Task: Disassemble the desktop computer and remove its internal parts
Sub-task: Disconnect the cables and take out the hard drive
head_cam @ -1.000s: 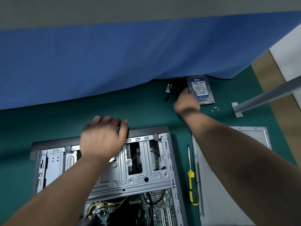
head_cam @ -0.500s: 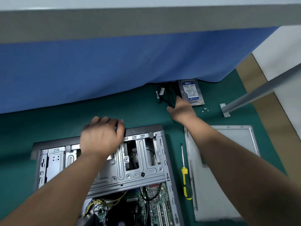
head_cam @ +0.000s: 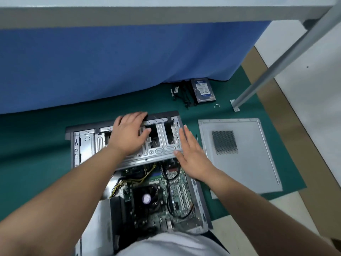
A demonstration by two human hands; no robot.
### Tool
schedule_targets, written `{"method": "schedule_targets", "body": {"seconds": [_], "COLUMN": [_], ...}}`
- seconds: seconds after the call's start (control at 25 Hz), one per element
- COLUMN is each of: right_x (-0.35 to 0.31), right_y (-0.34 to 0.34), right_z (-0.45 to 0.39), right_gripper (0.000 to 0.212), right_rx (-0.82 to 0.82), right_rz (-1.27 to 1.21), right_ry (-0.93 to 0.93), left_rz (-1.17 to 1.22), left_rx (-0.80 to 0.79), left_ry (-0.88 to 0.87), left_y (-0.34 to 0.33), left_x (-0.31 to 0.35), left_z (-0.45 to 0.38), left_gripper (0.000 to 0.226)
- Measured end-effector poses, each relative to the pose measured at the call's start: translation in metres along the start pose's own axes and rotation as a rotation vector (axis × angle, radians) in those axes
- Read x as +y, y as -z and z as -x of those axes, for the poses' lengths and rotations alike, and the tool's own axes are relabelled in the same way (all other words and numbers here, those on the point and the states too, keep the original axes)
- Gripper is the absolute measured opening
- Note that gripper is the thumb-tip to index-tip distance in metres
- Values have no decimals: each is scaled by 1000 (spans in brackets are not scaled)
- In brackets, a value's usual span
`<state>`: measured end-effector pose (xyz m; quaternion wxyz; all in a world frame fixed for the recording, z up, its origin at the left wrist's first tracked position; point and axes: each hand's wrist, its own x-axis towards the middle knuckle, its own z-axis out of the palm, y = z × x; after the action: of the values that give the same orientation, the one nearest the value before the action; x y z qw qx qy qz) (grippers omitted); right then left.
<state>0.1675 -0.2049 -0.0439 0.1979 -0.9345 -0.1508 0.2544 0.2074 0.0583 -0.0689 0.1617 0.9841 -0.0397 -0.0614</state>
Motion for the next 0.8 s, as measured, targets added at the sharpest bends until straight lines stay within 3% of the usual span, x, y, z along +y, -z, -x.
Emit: {"method": "schedule_targets", "body": {"seconds": [0.12,0.2,0.24,0.36,0.4,0.48,0.64,0.8], "right_x": [12,17,15,0,-5,-22,-58,-63], "right_y": [-12,-24,-27,-33,-36,-41,-56,-70], "right_z": [30,47,54,71,75,81,70,64], "right_gripper": [79,81,75,31,26,23,7,17], "right_rx": [10,103,159,245,197,-73,-515,-712], "right_rz": [171,323,387,526,574,704,818,742], "right_ry": [38,84,133,402,454,431,95,-47], "left_rz": [75,52,21,-123,-161,-216,-303,-342], "left_rx": [7,-25,-37,-73,-87,-107,-254,-417], "left_ry": [-135,-245,-291,-361,-372,-392,-348,-281], "left_y": [-6,-12,-15,-22,-22,-22,-23,-29], "left_x": [7,4,0,-11,-13,-13,-8,-4], "left_z": [64,111,132,173,179,183,183,174], "left_gripper": [60,58,58,55,51,43,45,54]}}
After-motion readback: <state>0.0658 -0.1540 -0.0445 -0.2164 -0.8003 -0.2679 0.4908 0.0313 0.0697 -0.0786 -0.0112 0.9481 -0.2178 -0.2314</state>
